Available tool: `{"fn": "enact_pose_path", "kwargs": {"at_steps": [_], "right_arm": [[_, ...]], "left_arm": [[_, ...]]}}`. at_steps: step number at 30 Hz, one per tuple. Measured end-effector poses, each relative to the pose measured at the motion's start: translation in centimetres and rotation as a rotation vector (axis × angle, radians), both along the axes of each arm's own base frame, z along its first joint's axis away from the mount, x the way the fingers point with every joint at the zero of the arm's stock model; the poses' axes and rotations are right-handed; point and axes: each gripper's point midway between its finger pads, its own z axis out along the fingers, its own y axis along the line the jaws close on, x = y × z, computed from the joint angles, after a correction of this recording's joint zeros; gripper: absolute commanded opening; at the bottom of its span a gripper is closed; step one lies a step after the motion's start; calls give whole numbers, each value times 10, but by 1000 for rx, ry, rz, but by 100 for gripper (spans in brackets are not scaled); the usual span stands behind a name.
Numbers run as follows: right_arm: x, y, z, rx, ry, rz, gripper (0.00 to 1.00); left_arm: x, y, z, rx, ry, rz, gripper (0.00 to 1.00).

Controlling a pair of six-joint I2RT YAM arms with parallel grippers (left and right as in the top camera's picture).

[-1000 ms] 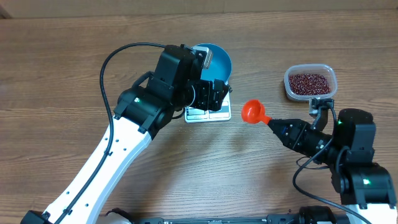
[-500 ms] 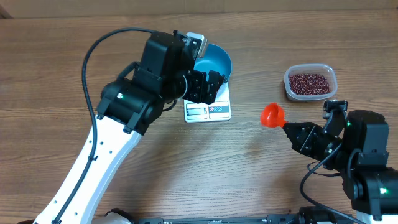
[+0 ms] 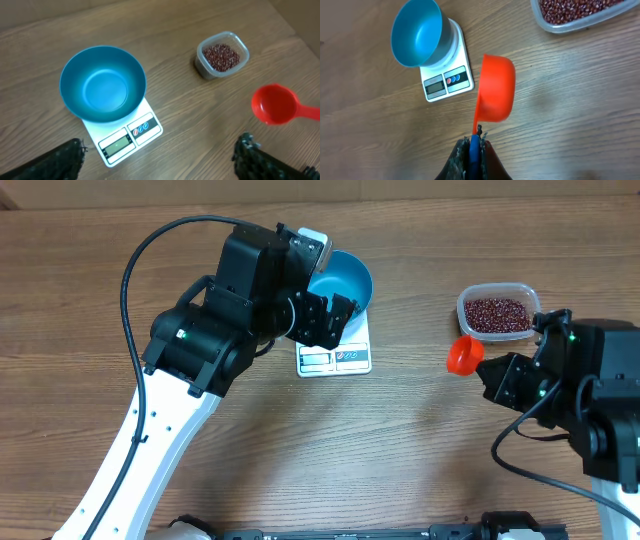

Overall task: Scoop item into bowl and weigh 150g on scale
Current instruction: 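Carry the scoop with the right gripper toward the bean tub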

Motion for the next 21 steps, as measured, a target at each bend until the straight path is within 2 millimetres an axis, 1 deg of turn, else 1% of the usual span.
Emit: {"fn": "enact_pose_path", "kwargs": {"at_steps": [2, 3, 4, 6, 7, 8, 10, 11, 12, 15, 16, 18, 21], "right_arm": [[5, 0, 3, -9, -24, 7, 4], [8, -1, 4, -13, -39, 11, 4], [8, -1, 5, -14, -42, 12, 4], [9, -1, 5, -21, -48, 14, 4], [9, -2, 5, -22, -47, 13, 4], [9, -2, 5, -23, -47, 14, 4], [9, -2, 5, -24, -47, 14, 4], [9, -2, 5, -24, -47, 14, 4], [9, -2, 5, -24, -45, 14, 4], [7, -2, 4, -24, -39, 14, 4], [7, -2, 4, -24, -39, 13, 4], [7, -2, 4, -24, -39, 14, 4], [7, -2, 4, -24, -37, 13, 4]], "left_arm": [[-1, 1, -2, 6, 7, -1, 100], [-2, 1, -2, 7, 9, -1, 95], [-2, 1, -2, 11, 8, -3, 88], [-2, 5, -5, 35, 8, 0, 79], [-2, 6, -7, 45, 10, 3, 73], [-2, 10, -11, 69, 17, 11, 58], [-5, 18, -22, 120, 53, 31, 41], [-6, 23, -29, 149, 75, 43, 37], [-9, 29, -37, 186, 106, 59, 36], [-9, 37, -50, 253, 134, 69, 31], [-8, 39, -51, 273, 126, 62, 30], [-7, 39, -52, 306, 98, 21, 26], [-3, 38, -56, 344, 58, -35, 24]]}}
